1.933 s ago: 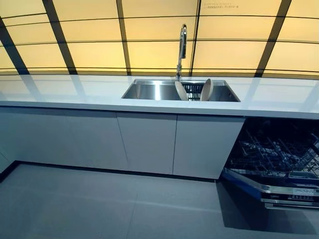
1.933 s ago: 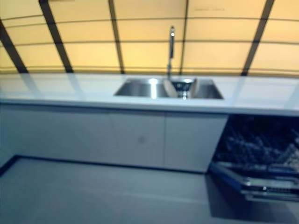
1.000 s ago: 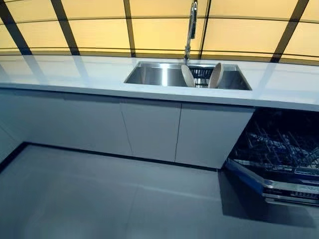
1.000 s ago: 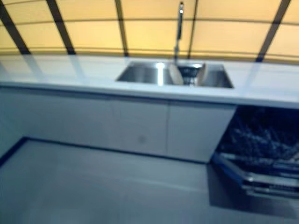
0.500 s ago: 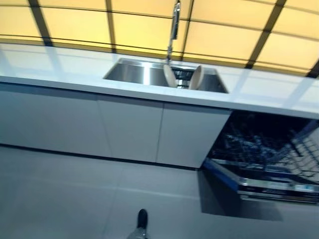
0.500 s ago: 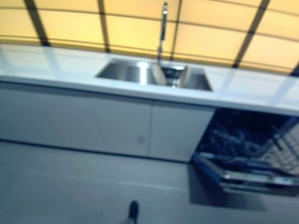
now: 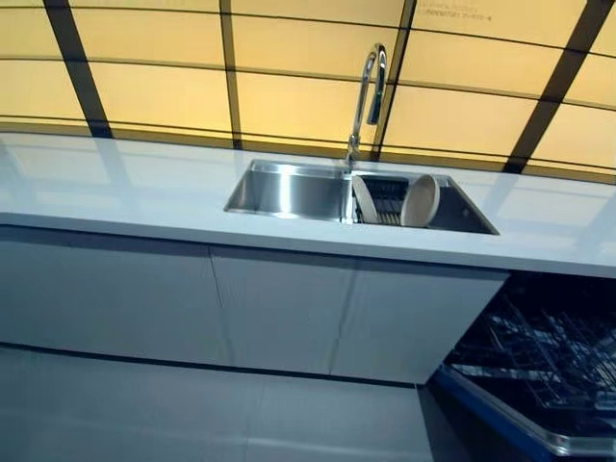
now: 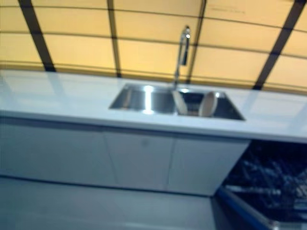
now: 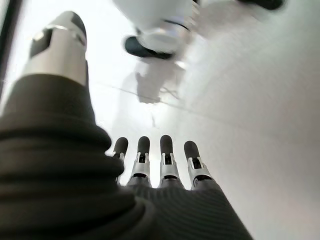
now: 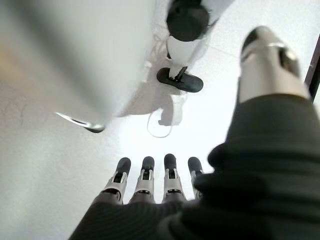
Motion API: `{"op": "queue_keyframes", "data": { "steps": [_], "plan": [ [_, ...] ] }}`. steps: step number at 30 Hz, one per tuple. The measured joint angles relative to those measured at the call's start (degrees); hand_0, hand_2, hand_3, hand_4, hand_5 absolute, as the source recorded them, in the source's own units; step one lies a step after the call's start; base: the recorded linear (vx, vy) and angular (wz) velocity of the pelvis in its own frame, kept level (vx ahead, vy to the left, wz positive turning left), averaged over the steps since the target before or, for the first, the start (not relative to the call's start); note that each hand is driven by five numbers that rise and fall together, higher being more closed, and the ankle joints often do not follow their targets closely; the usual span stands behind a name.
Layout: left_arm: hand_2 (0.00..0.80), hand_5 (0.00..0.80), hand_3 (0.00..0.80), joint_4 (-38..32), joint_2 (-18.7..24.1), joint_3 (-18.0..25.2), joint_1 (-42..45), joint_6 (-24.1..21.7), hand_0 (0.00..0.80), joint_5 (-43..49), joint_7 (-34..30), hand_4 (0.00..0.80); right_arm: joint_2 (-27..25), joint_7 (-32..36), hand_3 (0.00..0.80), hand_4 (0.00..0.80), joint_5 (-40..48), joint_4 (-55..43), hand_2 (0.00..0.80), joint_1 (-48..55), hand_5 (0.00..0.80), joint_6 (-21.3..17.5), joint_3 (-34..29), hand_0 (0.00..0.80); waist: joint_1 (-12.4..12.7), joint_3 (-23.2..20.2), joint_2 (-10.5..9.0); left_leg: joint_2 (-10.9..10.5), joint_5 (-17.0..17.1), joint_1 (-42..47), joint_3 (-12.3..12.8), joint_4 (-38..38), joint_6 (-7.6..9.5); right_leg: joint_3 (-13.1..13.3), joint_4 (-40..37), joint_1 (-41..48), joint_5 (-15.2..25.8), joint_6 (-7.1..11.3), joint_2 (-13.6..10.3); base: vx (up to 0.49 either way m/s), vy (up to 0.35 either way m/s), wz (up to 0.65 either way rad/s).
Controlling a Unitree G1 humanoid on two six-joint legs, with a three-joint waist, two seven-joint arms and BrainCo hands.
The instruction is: Take plates into dishwasher
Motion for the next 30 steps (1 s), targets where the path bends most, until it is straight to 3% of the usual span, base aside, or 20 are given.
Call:
{"op": "queue_keyframes", "data": {
  "steps": [1, 3, 4, 6, 7, 9, 12, 15, 17, 18, 19, 21, 27, 30],
  "plan": [
    [0.0, 0.0, 0.0, -0.07, -0.05, -0.32, -0.05, -0.06, 0.0, 0.46, -0.11, 0.0, -0.12, -0.37, 0.0, 0.0, 0.38, -0.3, 0.0, 0.77, 0.0, -0.02, -0.24, 0.0, -1.64, -0.04, 1.0, -0.15, 0.25, 1.11, -2.24, -1.57, 0.2, 0.31, 3.21, -2.32, -1.92, 0.1, 0.84, 0.273, 0.155, 0.93],
    [0.0, 0.0, 0.0, -0.55, 0.41, -1.54, -0.34, -0.35, 0.0, 0.8, -0.18, 0.0, -0.33, -1.02, 0.0, 0.0, 0.82, -0.57, 0.0, 1.46, 0.0, -0.52, -1.02, 0.0, -3.38, 0.06, 1.2, -0.27, 1.52, 3.44, -4.69, -3.47, 0.74, 1.24, 2.65, -7.73, -7.23, -0.31, 2.83, 0.266, 0.033, 0.72],
    [0.0, 0.0, 0.0, -0.58, 0.73, -1.47, -0.59, -0.32, 0.0, 0.82, -0.19, 0.0, -0.26, -1.11, 0.0, 0.0, 1.39, -0.94, 0.0, 0.79, 0.0, -1.0, -1.15, 0.0, -4.44, 0.08, 1.25, -0.21, 1.57, 4.11, -6.34, -4.02, 0.61, 0.91, -1.43, -9.55, -8.76, -1.36, 4.37, 0.347, -0.09, 0.58],
    [0.0, 0.0, 0.0, -0.97, 0.67, -1.38, -0.97, -0.38, 0.0, 0.89, -0.27, 0.0, -0.57, -1.05, 0.0, 0.0, 1.96, -1.11, 0.0, 0.61, 0.0, -1.59, -1.25, 0.0, -5.95, 0.34, 1.23, 0.02, 1.25, 4.64, -7.19, -4.73, 0.36, 0.24, -11.72, -13.23, -8.89, -1.97, 7.06, 0.347, -0.159, 0.56],
    [0.0, 0.0, 0.0, -0.68, 0.48, -1.27, -1.39, -0.35, 0.0, 0.91, -0.39, 0.0, -0.72, -0.99, 0.0, 0.0, 2.64, -1.31, 0.0, 0.03, 0.0, -2.42, -1.31, 0.0, -6.25, 0.6, 1.08, 0.03, 1.03, 5.14, -7.43, -4.83, 0.16, -0.77, -17.86, -14.85, -7.92, -1.38, 8.02, 0.349, -0.162, 0.65],
    [0.0, 0.0, 0.0, -0.69, 0.11, -1.15, -1.64, -0.35, 0.0, 2.15, -0.67, 0.0, -0.91, -0.89, 0.0, 0.0, 3.66, -1.18, 0.0, 0.43, 0.0, -3.76, -2.29, 0.0, -7.64, 1.18, 0.22, -0.68, 0.72, 7.25, -8.59, -5.93, -0.29, -1.6, -29.44, -15.44, -2.24, 0.2, 8.01, 0.403, -0.165, 0.82],
    [0.0, 0.0, 0.0, -0.69, -0.31, -1.08, -0.43, -0.35, 0.0, 3.25, -0.89, 0.0, -0.85, -0.79, 0.0, 0.0, 3.46, -0.61, 0.0, 0.12, 0.0, -4.38, -3.58, 0.0, -8.8, 2.01, -0.04, -0.83, -0.59, 10.02, -10.12, -6.35, -0.73, -3.26, -38.3, -15.52, 4.14, 1.14, 7.84, 0.278, -0.145, 0.51],
    [0.0, 0.0, 0.0, -0.76, -0.62, -0.97, 2.3, -0.39, 0.0, 3.46, -0.88, 0.0, -1.06, 0.22, 0.0, 0.0, 2.27, -0.56, 0.0, -0.7, 0.0, -4.78, -3.64, 0.0, -8.87, 3.3, 0.06, -0.45, -2.47, 13.43, -11.57, -6.1, -2.17, -3.87, -33.61, -15.34, 5.74, -0.07, 7.85, 0.155, -0.189, 0.3],
    [0.0, 0.0, 0.0, -0.76, -0.63, -1.0, 4.62, -0.5, 0.0, 5.34, -0.7, 0.0, -1.49, 1.52, 0.0, 0.0, -1.08, -1.47, 0.0, -0.72, 0.0, -5.62, -2.22, 0.0, -8.41, 3.17, -0.05, 1.08, -5.03, 15.92, -11.8, -5.99, -4.42, -5.16, -31.6, -12.1, 5.64, -0.5, 8.18, 0.132, -0.194, 0.17],
    [0.0, 0.0, 0.0, -0.78, -0.7, -0.99, 4.99, -0.44, 0.0, 5.34, -0.58, 0.0, -1.74, 2.18, 0.0, 0.0, -1.85, -2.04, 0.0, -0.81, 0.0, -5.95, -1.41, 0.0, -8.0, 3.11, -0.18, 1.58, -5.52, 16.64, -11.64, -6.0, -5.05, -5.59, -32.29, -11.54, 7.4, -2.13, 8.81, 0.111, -0.179, -0.03],
    [0.0, 0.0, 0.0, -0.86, -0.99, -0.91, 5.2, -0.27, 0.0, 5.33, -0.51, 0.0, -2.51, 3.74, 0.0, 0.0, -3.55, -3.45, 0.0, -0.52, 0.0, -7.07, -0.53, 0.0, -7.34, 3.08, 0.52, 3.0, -6.28, 17.27, -11.34, -5.62, -6.66, -5.86, -33.55, -10.3, 7.88, -6.51, 10.57, 0.116, -0.17, -0.09],
    [0.0, 0.0, 0.0, -2.72, -1.14, 1.54, 5.2, -0.13, 0.0, 5.51, -0.59, 0.0, -5.48, 7.47, 0.0, 0.0, -6.98, -9.14, 0.0, -0.42, 0.0, -8.85, 2.97, 0.0, -7.24, 3.16, 2.01, 6.15, -7.52, 17.47, -10.99, -5.49, -8.59, -7.01, -37.44, -8.02, 8.99, -9.71, 13.98, 0.118, -0.158, -0.05],
    [0.0, 0.0, 0.0, -5.98, -0.59, 3.39, 2.29, -0.23, 0.0, 7.74, -1.31, 0.0, -19.08, 19.14, 0.0, 0.0, -7.57, -29.11, 0.0, -1.59, 0.0, -10.78, 3.5, 0.0, -7.54, 3.2, 2.11, 9.19, -9.16, 18.54, -8.53, -5.53, -10.8, -6.97, -40.13, -5.38, 8.22, -10.89, 17.4, 0.069, -0.096, -0.03],
    [0.0, 0.0, 0.0, -6.02, 1.57, 3.45, 2.03, -0.24, 0.0, 7.76, -1.42, 0.0, -24.34, 24.25, 0.0, 0.0, -5.14, -36.36, 0.0, -1.62, 0.0, -10.8, 3.42, 0.0, -8.04, 3.16, 0.32, 9.29, -9.13, 18.49, -8.02, -5.61, -10.87, -6.77, -39.98, -5.73, 8.2, -10.89, 17.55, 0.029, -0.038, -0.06]
  ]
}}
